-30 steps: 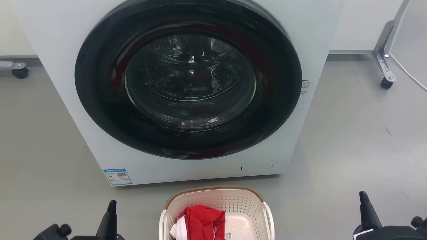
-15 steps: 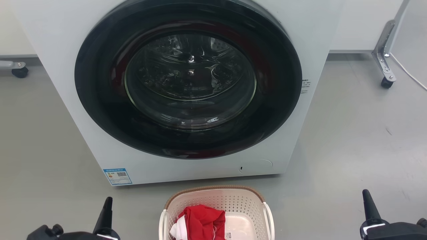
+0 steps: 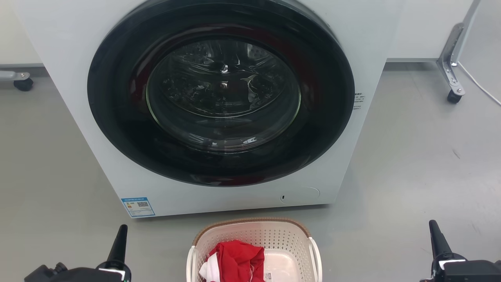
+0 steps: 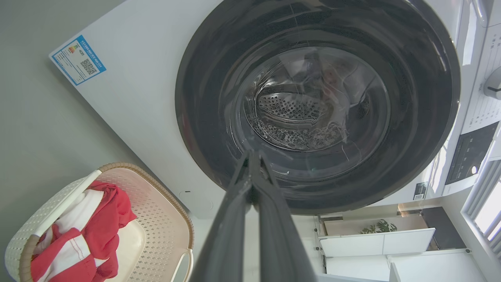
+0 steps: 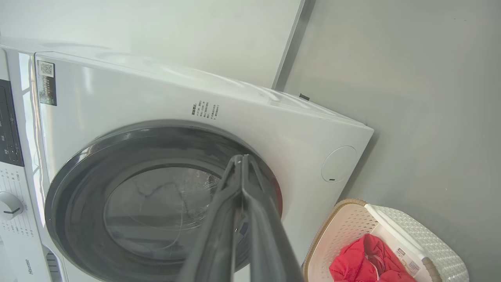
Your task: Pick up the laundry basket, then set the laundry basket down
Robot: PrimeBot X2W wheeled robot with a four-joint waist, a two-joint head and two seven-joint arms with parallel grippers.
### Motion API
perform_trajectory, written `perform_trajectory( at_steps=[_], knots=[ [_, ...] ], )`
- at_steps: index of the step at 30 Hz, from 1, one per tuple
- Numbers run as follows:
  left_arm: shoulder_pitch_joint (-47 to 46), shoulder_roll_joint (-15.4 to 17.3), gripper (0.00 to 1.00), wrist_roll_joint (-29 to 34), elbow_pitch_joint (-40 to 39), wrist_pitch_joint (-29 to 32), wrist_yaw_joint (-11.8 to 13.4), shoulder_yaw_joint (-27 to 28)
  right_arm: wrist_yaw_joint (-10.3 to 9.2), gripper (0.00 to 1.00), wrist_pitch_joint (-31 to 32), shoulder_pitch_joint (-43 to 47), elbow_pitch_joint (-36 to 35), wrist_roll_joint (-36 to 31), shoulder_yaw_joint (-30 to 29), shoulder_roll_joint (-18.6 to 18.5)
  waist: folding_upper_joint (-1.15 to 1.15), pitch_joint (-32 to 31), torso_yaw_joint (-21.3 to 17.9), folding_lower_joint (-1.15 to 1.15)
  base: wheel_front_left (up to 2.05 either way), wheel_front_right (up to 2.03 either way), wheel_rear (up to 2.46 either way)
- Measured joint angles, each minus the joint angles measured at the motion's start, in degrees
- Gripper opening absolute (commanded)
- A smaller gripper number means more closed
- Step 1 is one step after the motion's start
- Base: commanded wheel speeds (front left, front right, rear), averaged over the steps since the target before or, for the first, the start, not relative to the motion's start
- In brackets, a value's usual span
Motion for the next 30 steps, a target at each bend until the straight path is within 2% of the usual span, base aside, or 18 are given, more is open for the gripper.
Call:
perform_trajectory(
  at_steps=[18,30],
  knots=[
    [-3.1,-0.9,0.00,-13.0,2.3,2.8,-2.5,3.4,2.59,0.00,3.4,-2.5,2.6,14.1,-3.4,1.1,0.00,0.1,0.0,0.00,0.00,0.00,0.00],
    [-3.2,-1.1,0.00,-13.8,2.4,2.8,-3.0,3.5,2.69,0.00,3.5,-3.2,2.6,14.2,-3.5,1.2,0.00,0.1,0.0,0.00,0.00,0.00,0.00]
  ],
)
